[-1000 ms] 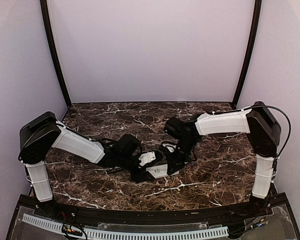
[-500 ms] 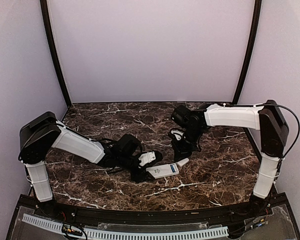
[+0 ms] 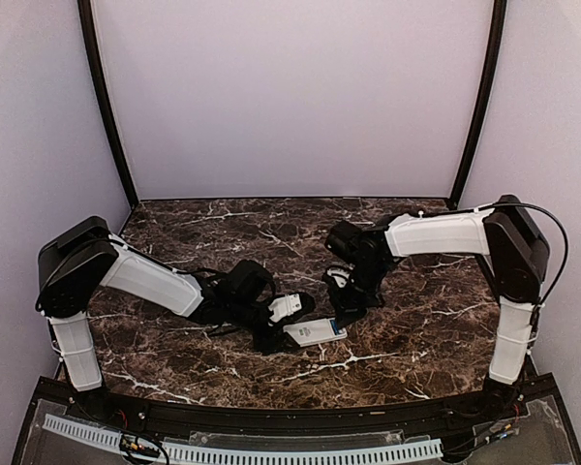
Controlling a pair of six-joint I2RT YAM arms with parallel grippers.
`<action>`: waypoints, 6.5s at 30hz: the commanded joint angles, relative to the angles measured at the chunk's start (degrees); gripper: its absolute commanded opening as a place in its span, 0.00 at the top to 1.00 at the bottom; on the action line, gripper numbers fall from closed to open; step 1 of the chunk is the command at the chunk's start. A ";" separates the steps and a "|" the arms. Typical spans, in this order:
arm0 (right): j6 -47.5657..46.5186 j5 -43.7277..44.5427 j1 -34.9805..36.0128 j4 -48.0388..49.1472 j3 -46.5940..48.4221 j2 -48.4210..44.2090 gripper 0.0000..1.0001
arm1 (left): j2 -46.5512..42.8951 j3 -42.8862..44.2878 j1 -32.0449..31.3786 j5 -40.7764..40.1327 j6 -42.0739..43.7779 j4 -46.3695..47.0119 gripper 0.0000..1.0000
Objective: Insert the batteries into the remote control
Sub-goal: Press the battery in the battery compartment, then pick up the battery from the center of the board, then place the battery at the center of the board, then pick up the battery at the center of the board.
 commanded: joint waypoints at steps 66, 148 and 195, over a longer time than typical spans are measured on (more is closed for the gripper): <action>-9.96 6.21 -1.66 17.53 -8.67 -21.40 0.57 | 0.42 20.15 37.17 -18.76 -7.58 -67.36 0.37; -0.69 3.60 -0.25 3.67 -18.20 -30.42 0.60 | 9.02 29.47 -23.31 -28.17 25.78 -32.58 0.57; 0.10 18.87 21.63 -8.75 -1.19 3.03 0.91 | -32.50 -7.12 1.84 -25.08 -23.31 -11.18 0.01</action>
